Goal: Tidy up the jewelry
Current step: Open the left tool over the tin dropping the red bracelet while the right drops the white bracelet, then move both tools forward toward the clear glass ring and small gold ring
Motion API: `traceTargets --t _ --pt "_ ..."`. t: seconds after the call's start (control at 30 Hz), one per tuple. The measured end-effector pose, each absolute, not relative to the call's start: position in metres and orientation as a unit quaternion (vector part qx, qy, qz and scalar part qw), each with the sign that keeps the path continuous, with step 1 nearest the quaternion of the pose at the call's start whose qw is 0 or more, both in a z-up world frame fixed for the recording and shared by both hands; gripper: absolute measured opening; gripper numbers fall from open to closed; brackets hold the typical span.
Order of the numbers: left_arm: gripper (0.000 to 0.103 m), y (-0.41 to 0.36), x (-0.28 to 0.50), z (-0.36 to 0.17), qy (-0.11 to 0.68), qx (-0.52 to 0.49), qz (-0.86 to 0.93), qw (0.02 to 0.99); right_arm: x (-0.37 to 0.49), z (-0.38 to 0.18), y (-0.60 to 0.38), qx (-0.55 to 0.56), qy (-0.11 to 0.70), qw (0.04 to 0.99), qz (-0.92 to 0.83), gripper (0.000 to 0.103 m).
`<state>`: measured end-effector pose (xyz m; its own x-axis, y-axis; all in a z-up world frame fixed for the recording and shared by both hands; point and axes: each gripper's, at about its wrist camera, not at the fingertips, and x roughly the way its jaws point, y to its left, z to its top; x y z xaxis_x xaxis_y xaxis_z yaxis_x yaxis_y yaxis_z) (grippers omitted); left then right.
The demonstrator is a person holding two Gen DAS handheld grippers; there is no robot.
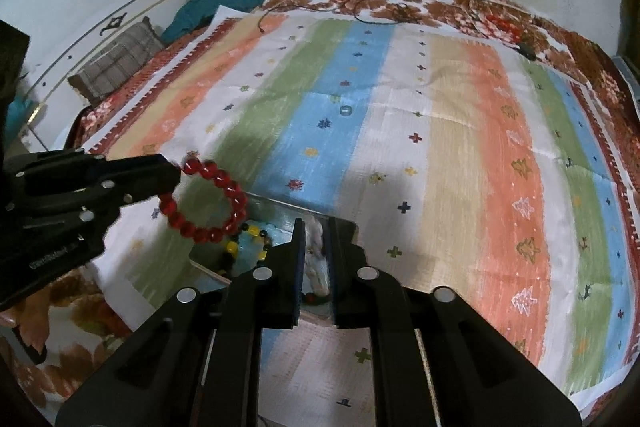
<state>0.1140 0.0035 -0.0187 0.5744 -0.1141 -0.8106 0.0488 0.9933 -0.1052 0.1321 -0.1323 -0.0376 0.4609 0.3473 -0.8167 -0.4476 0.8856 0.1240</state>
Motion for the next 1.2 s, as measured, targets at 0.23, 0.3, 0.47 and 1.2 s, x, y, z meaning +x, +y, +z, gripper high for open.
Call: traceTargets --t 0.23,0.3,0.47,1.2 --pt "0.035 0.011 0.116 -0.018 0.457 -0.049 -0.034 0.887 0.14 -0.041 -0.139 -0.046 0.473 0.852 0.221 0.04" --pt "0.037 0.013 0.117 -0.017 0.457 -0.055 -0.031 0.887 0.141 -0.043 -0.139 -0.047 0.475 0.85 0.221 0.041" --pt "0.043 0.017 0.123 -0.018 0.458 -0.063 -0.028 0.886 0.145 -0.046 -0.138 -0.052 0.483 0.846 0.22 0.044" --pt "0.052 0.015 0.188 -0.039 0.486 -0.052 -0.002 0.873 0.185 -0.059 -0.135 -0.051 0.506 0.836 0.206 0.06"
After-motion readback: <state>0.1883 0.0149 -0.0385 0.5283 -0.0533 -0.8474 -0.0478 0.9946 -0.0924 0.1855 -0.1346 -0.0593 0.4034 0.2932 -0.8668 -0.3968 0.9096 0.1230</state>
